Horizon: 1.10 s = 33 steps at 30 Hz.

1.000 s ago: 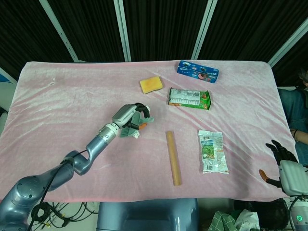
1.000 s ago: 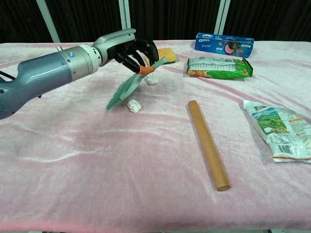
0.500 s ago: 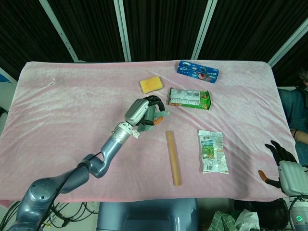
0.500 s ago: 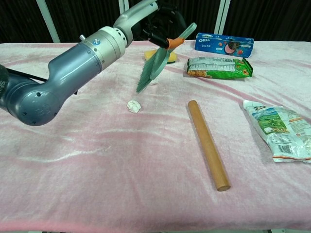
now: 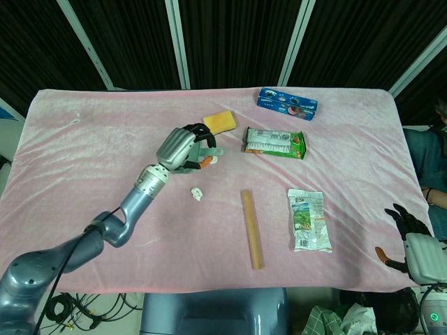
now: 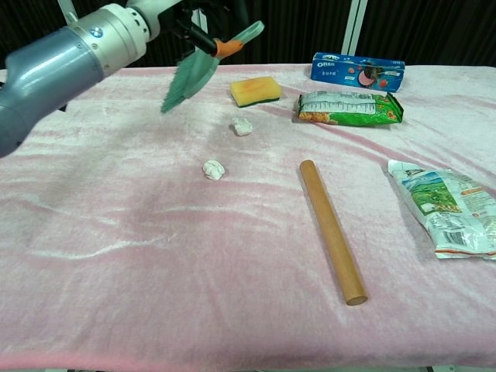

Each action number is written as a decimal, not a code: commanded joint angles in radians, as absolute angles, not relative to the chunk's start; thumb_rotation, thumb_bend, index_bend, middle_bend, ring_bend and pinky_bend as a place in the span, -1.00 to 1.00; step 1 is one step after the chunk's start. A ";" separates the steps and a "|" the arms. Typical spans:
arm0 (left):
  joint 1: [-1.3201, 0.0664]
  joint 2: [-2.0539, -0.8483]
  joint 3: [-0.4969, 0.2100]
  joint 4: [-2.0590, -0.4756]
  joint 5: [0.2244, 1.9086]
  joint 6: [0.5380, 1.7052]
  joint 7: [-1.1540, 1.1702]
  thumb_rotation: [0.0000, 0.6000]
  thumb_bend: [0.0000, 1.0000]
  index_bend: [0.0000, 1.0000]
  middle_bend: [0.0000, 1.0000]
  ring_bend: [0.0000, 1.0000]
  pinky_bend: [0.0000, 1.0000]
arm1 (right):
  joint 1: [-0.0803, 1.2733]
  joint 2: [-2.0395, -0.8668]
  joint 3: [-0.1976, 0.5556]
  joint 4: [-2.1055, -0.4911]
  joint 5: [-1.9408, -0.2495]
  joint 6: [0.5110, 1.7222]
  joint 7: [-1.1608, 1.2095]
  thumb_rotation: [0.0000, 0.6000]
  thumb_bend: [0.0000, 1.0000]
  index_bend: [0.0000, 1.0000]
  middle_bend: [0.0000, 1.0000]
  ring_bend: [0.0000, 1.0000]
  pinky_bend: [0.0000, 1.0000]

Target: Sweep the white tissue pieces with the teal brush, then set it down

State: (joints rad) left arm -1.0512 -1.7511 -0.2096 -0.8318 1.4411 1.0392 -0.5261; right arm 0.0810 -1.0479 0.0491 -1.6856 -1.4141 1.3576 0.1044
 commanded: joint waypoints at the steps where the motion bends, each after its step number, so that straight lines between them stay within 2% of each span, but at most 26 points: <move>1: -0.985 -1.658 -0.156 -0.921 1.436 0.994 -0.478 1.00 -0.24 0.32 0.27 -0.50 -0.33 | 0.080 -1.048 0.050 -1.686 -1.413 1.359 0.104 1.00 -0.60 -0.65 -0.86 -0.75 -0.65; 4: -0.944 -1.605 -0.123 -0.962 1.423 0.962 -0.460 1.00 -0.24 0.33 0.27 -0.50 -0.33 | 0.080 -1.048 0.050 -1.687 -1.412 1.358 0.104 1.00 -0.60 -0.65 -0.86 -0.75 -0.65; 10: -0.902 -1.587 -0.092 -0.944 1.399 0.913 -0.464 1.00 -0.24 0.33 0.27 -0.50 -0.33 | 0.081 -1.047 0.050 -1.688 -1.410 1.357 0.104 1.00 -0.60 -0.65 -0.86 -0.75 -0.65; 26: -0.932 -1.738 -0.052 -0.748 1.453 0.813 -0.508 1.00 -0.24 0.29 0.25 -0.51 -0.36 | 0.081 -1.045 0.050 -1.690 -1.407 1.352 0.108 1.00 -0.60 -0.65 -0.86 -0.75 -0.65; 29: -0.947 -1.749 -0.046 -0.732 1.463 0.788 -0.492 1.00 -0.34 0.09 0.07 -0.65 -0.48 | 0.081 -1.045 0.050 -1.690 -1.406 1.352 0.110 1.00 -0.60 -0.65 -0.86 -0.75 -0.65; 31: -0.956 -1.745 -0.040 -0.732 1.469 0.767 -0.475 1.00 -0.57 -0.21 -0.27 -0.90 -0.65 | 0.081 -1.044 0.050 -1.690 -1.406 1.352 0.110 1.00 -0.60 -0.65 -0.86 -0.75 -0.65; 33: -0.969 -1.733 -0.031 -0.740 1.470 0.725 -0.438 1.00 -0.73 -0.46 -0.51 -1.00 -0.76 | 0.081 -1.044 0.050 -1.690 -1.406 1.351 0.111 1.00 -0.60 -0.65 -0.86 -0.75 -0.65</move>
